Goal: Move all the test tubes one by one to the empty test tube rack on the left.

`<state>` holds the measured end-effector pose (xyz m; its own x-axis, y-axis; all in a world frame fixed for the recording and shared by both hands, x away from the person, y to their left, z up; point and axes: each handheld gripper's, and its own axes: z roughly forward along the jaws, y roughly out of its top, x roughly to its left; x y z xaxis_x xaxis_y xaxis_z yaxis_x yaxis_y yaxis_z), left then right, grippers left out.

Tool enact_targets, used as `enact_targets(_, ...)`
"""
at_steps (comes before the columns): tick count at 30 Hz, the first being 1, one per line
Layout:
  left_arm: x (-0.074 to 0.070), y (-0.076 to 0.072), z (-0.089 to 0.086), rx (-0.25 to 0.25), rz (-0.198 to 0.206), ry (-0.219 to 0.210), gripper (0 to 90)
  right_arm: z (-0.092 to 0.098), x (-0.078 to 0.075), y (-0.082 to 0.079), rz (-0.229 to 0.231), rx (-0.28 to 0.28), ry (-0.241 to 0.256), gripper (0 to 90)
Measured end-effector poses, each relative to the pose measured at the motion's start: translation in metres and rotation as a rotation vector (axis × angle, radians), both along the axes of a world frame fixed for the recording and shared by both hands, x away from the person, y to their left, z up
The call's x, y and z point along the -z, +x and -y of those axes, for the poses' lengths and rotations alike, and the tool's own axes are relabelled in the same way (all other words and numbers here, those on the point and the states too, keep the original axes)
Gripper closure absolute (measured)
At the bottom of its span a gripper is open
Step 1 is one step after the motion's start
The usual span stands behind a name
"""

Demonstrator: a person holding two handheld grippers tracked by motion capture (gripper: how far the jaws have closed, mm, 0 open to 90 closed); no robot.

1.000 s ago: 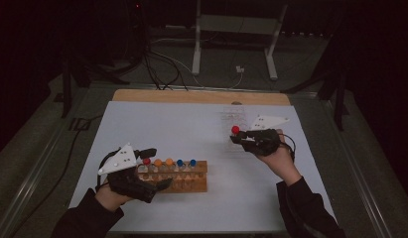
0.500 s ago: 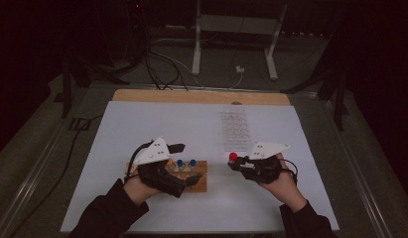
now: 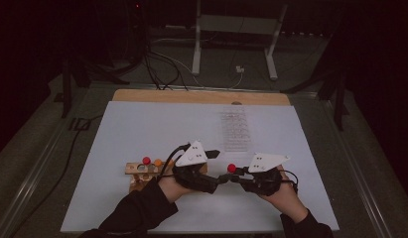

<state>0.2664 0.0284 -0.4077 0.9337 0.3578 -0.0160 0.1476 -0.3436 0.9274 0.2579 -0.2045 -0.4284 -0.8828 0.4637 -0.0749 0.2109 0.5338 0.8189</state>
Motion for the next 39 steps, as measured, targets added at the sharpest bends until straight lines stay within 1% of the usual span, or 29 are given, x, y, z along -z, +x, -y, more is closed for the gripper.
enact_targets(2,0.001,-0.001,0.005,-0.001,0.021,0.008,34.7,0.001,0.001,0.000,0.000,0.003,-0.001,74.9)
enact_targets(5,0.003,-0.001,0.010,0.005,0.040,0.020,44.8,0.001,0.002,0.000,0.000,0.003,-0.005,74.9)
enact_targets(6,0.004,-0.001,0.012,0.015,0.045,0.027,48.5,0.002,0.002,0.000,-0.002,0.002,-0.005,74.9)
enact_targets(8,0.004,-0.001,0.016,0.016,0.057,0.044,53.4,0.002,0.002,0.000,-0.003,0.004,-0.002,74.9)
enact_targets(9,0.005,-0.001,0.018,0.024,0.059,0.045,56.2,0.002,0.002,0.000,-0.002,0.005,-0.002,74.9)
enact_targets(11,0.005,-0.001,0.021,0.012,0.071,0.056,61.1,0.003,0.002,0.000,-0.001,0.007,0.001,74.9)
enact_targets(12,0.005,0.000,0.022,0.018,0.070,0.060,64.1,0.003,0.002,0.000,-0.003,0.005,0.002,74.9)
enact_targets(14,0.005,0.001,0.024,0.015,0.073,0.068,67.5,0.004,0.002,0.000,0.001,0.006,0.001,74.9)
enact_targets(15,0.005,0.001,0.025,0.020,0.074,0.078,69.3,0.004,0.002,0.000,0.001,0.005,0.001,74.9)
enact_targets(19,0.005,0.001,0.028,0.025,0.089,0.093,71.1,0.005,0.002,0.000,0.001,0.010,0.003,74.9)
enact_targets(20,0.005,0.001,0.028,0.023,0.097,0.092,71.4,0.005,0.002,0.000,0.002,0.010,0.007,74.9)
enact_targets(23,0.003,0.002,0.028,0.028,0.102,0.089,71.9,0.007,0.001,0.001,0.004,0.010,0.012,74.9)
enact_targets(27,0.001,0.004,0.027,0.033,0.085,0.078,72.0,0.007,-0.001,0.000,0.016,0.018,0.014,74.7)
enact_targets(29,-0.001,0.005,0.027,0.033,0.091,0.077,72.0,0.007,-0.001,0.000,0.015,0.019,0.020,73.8)
enact_targets(30,-0.003,0.005,0.026,0.035,0.090,0.075,72.0,0.008,-0.001,0.001,0.016,0.024,0.022,71.3)
enact_targets(31,-0.005,0.006,0.026,0.035,0.090,0.067,72.0,0.008,-0.001,0.001,0.018,0.038,0.023,65.0)
enact_targets(32,-0.008,0.006,0.024,0.030,0.098,0.066,72.0,0.008,0.000,0.002,0.017,0.044,0.026,60.5)
enact_targets(33,-0.010,0.006,0.023,0.026,0.102,0.062,72.0,0.009,0.000,0.003,0.006,0.048,0.031,56.7)
enact_targets(35,-0.016,0.006,0.019,0.014,0.107,0.050,72.0,0.010,0.002,0.005,0.006,0.070,0.034,51.9)
enact_targets(37,-0.022,0.006,0.014,0.005,0.106,0.034,72.0,0.011,0.003,0.007,-0.003,0.082,0.037,41.8)
enact_targets(39,-0.028,0.006,0.009,-0.001,0.114,0.031,72.0,0.011,0.004,0.008,-0.002,0.104,0.038,32.7)
